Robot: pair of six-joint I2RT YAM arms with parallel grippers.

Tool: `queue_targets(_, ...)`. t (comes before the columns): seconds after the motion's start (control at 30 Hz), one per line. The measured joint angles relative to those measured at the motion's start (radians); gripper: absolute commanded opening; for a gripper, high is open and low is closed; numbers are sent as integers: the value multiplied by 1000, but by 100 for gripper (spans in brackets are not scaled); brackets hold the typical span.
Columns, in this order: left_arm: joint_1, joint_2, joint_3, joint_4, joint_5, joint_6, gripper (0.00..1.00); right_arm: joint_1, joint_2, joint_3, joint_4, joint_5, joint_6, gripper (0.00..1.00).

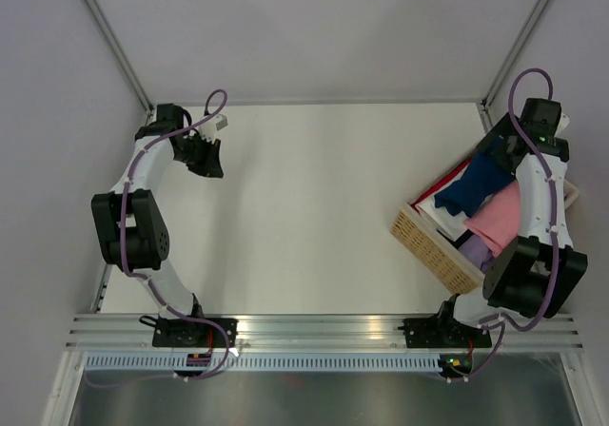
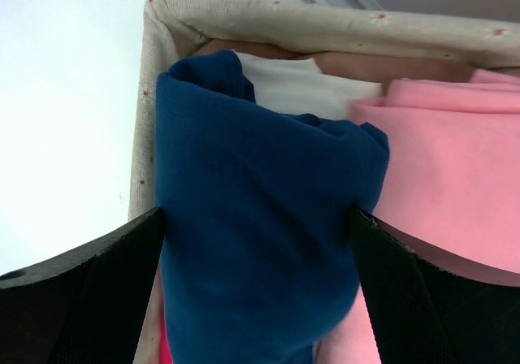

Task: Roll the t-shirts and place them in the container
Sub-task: Place the rolled tshirt into the container

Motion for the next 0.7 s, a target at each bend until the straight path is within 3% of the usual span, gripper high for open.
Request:
queue_targets(0.33, 0, 18, 0, 0, -15, 1, 18, 1, 72, 0, 46, -40, 14, 97)
queue_targets(0.47, 0, 29, 5, -1, -15, 1, 17, 1, 74, 0, 51, -37, 12, 86)
queue_targets(0.5, 0, 29, 6, -3, -15, 1, 17, 1, 74, 0, 51, -36, 10, 76)
queue_targets(0.57, 0, 29, 8, -3, -15, 1, 18, 1, 72, -5, 61, -37, 0, 67)
queue_targets(0.7, 0, 29, 8, -4, -15, 1, 17, 9, 53, -47, 107, -36, -5, 68)
